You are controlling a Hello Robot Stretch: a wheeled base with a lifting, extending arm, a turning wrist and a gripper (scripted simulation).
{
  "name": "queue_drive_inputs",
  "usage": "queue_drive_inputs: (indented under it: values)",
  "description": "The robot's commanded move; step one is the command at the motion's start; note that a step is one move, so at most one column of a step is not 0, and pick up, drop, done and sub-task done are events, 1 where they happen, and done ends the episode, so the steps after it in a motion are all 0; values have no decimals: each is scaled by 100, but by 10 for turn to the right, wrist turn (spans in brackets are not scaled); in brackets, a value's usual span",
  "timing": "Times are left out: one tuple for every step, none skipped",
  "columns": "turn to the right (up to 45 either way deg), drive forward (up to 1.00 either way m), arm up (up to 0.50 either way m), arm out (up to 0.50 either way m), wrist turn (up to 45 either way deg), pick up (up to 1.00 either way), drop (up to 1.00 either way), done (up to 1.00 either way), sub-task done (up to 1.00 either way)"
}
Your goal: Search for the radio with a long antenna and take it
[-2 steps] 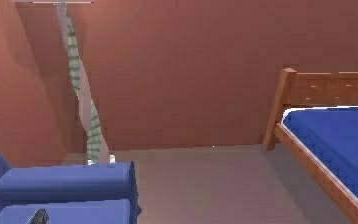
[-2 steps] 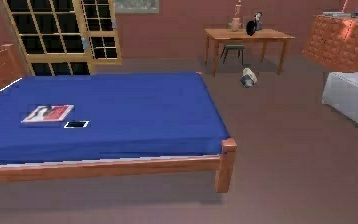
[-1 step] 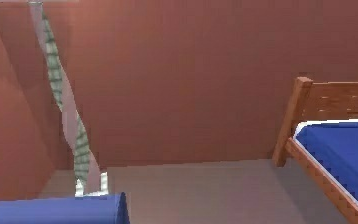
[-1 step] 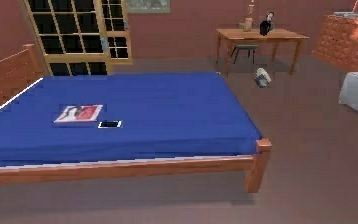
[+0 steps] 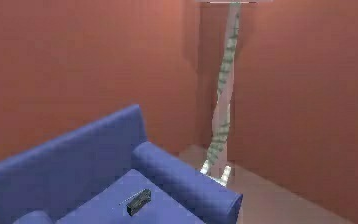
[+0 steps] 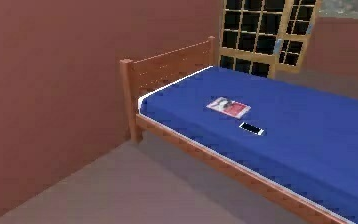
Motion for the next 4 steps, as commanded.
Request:
queue_drive_inputs:
  values:
    - [-450, 0, 0, 0, 0, 0, 0, 0, 0]
    - [-450, 0, 0, 0, 0, 0, 0, 0, 0]
    - [-150, 0, 0, 0, 0, 0, 0, 0, 0]
    - [0, 0, 50, 0, 0, 0, 0, 0, 0]
